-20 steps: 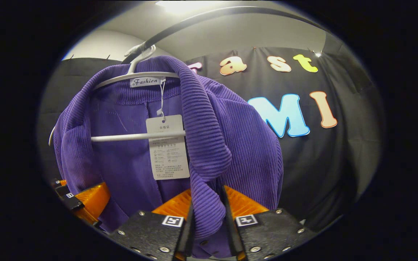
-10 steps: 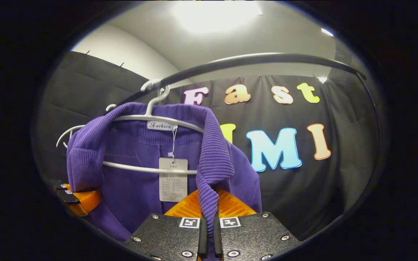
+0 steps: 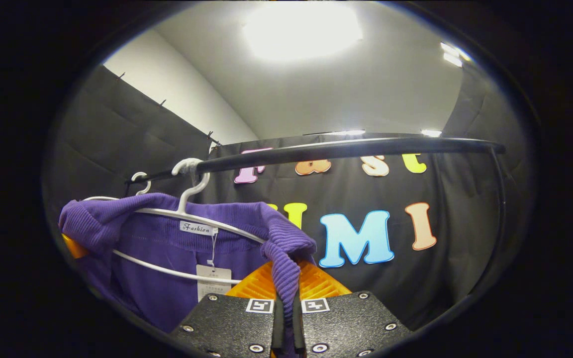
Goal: Grasp the clothes on the hanger with both hands and then place them into the laundry hamper below.
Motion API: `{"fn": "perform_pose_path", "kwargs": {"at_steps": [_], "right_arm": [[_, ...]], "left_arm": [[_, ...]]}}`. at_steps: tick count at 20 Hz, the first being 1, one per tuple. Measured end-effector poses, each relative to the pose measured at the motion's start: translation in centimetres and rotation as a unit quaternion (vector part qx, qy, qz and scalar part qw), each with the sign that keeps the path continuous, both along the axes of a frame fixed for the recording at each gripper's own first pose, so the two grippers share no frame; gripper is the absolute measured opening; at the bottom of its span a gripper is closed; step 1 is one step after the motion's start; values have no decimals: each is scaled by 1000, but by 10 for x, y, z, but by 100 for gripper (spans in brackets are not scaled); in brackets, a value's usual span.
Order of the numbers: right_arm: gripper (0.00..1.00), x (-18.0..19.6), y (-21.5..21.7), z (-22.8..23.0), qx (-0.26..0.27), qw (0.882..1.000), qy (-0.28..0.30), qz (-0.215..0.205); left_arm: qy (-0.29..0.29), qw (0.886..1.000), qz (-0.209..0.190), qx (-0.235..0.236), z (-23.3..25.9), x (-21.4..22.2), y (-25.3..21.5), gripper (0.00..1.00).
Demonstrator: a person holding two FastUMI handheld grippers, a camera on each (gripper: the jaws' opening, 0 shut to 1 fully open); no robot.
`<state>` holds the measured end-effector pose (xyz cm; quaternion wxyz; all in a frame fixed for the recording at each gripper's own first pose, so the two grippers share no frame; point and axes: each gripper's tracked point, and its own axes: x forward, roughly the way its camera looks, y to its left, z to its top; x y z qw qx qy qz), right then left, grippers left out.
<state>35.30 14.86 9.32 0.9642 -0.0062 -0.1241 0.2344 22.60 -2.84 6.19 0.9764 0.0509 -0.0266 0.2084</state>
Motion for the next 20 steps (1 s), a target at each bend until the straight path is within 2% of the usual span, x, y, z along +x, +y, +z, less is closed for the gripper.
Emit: {"fn": "perform_pose_path", "kwargs": {"at_steps": [1,5,9,11,12,13,16,17,19,20], "right_arm": [[6,4,-5,5,1,1000,-8,-7],[6,19,-17,15,-11,999,-25,-21],[6,29,-27,25,-27,998,-46,-32],[6,35,-31,27,-32,997,-55,-39],[6,39,-33,28,-35,997,-58,-43],[6,42,-36,25,-36,997,-56,-47],[6,54,-38,13,-46,997,-48,-50],[6,57,-39,8,-51,996,-47,-52],[6,60,-38,0,-58,996,-44,-52],[6,61,-37,-3,-61,996,-45,-53]], "left_arm": [[-3,1000,5,0,6,-4,7,7],[-15,1000,8,6,31,-10,33,7],[-34,999,26,19,62,-16,63,0],[-38,999,34,18,67,-14,77,7],[-37,998,36,19,69,-14,83,2],[-36,998,36,24,71,-11,87,7],[-31,997,32,55,84,-1,102,7],[-31,997,32,65,91,2,106,2],[-36,995,31,82,99,6,113,3],[-34,995,32,88,100,10,117,7]]}}
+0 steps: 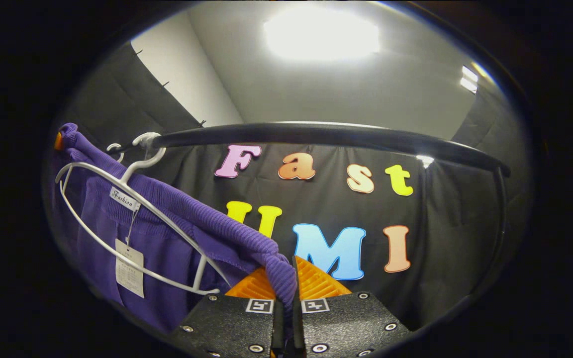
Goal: Grasp the clothes on the hanger with both hands and then place them into the laundry hamper below.
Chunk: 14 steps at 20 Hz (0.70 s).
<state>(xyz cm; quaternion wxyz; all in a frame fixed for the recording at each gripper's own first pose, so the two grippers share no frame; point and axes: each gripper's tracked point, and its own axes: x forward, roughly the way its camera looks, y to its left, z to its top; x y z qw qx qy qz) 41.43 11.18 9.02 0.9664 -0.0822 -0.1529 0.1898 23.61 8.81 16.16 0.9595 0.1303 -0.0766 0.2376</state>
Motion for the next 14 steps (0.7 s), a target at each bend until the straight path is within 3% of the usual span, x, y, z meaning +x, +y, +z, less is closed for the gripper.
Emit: {"fn": "perform_pose_path", "kwargs": {"at_steps": [3,4,5,7,11,13,14], "right_arm": [[6,8,1,-7,-8,1000,-2,-9],[6,10,1,-10,-9,1000,-1,-12],[6,13,3,-14,-9,1000,3,-15],[6,22,7,-21,-9,1000,15,-20],[6,36,12,-40,-16,998,48,-25],[6,41,14,-51,-17,997,66,-24],[6,46,16,-59,-18,997,78,-24]], "left_arm": [[5,1000,-5,0,-7,13,7,2],[7,1000,-9,-1,-9,17,9,7],[10,1000,-13,-2,-12,21,12,3],[16,1000,-24,-4,-17,32,14,7],[35,997,-48,-39,-36,49,19,2],[38,996,-59,-55,-46,50,23,7],[40,995,-63,-59,-51,49,25,2]]}}
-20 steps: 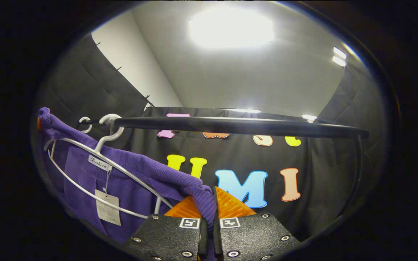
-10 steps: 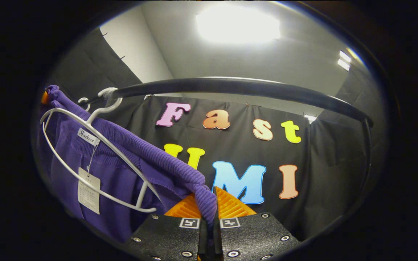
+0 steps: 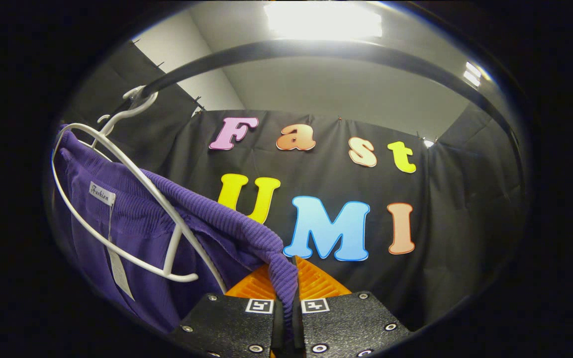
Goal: Grasp the clothes on the hanger with both hands and then place them into the laundry hamper below.
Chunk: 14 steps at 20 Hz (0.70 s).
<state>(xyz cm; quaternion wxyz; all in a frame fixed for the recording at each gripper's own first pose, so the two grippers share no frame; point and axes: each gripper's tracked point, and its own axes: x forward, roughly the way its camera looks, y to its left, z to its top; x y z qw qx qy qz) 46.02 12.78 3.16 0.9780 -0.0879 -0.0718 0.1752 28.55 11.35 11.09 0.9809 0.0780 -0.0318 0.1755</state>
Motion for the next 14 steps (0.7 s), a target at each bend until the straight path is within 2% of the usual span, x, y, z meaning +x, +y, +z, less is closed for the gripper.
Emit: {"fn": "perform_pose_path", "kwargs": {"at_steps": [4,5,6,14], "right_arm": [[6,8,4,-36,0,999,50,5],[6,6,4,-45,-1,998,57,4],[6,5,4,-52,-2,998,61,4],[6,-26,-4,-93,-15,995,95,2]], "left_arm": [[23,999,-9,-23,-28,9,5,3],[27,999,-10,-28,-34,7,5,7],[30,999,-10,-30,-39,5,5,3],[46,997,-27,-48,-83,-26,-4,3]]}}
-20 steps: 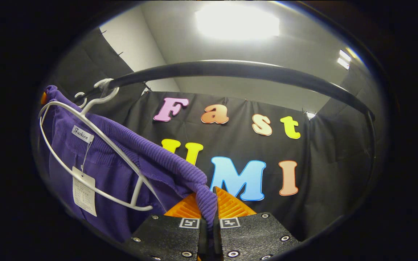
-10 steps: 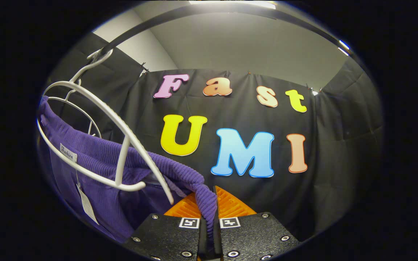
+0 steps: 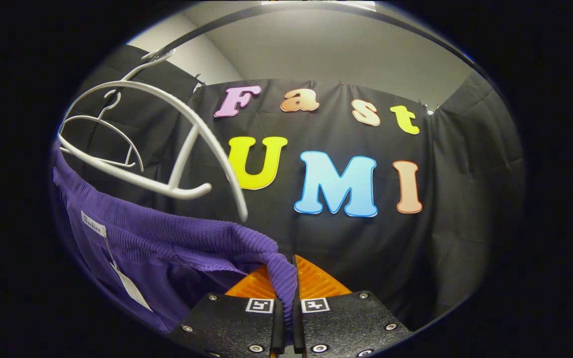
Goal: Grasp the clothes on the hanger with both hands and then place them into the laundry hamper below.
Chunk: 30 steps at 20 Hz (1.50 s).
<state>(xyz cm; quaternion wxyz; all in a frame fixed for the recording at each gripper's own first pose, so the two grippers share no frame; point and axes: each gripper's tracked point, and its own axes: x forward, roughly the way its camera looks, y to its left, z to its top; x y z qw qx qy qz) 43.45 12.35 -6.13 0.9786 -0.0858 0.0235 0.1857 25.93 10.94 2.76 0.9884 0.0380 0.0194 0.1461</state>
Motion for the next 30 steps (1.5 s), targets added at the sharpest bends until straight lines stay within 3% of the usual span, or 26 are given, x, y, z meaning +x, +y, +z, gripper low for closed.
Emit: {"fn": "perform_pose_path", "kwargs": {"at_steps": [5,6,7,10,20,26,30], "right_arm": [[6,-35,-13,-15,-10,1000,13,-6],[6,-41,-15,-14,-8,1000,15,-7],[6,-47,-17,-12,-6,1000,17,-8],[6,-74,-21,-2,6,1000,16,-7],[6,-201,-3,48,60,998,5,20],[5,-266,27,44,70,996,36,42],[6,-292,40,11,48,995,70,51]], "left_arm": [[12,1000,-10,-4,-14,-31,-5,2],[11,1000,-15,-2,-13,-37,-7,7],[9,1000,-20,-2,-11,-42,-13,3],[-1,999,-32,-8,-5,-52,-21,3],[-38,992,-108,-56,12,-107,-74,2],[-12,984,-148,-95,-24,-126,-99,2],[25,980,-164,-110,-66,-128,-121,3]]}}
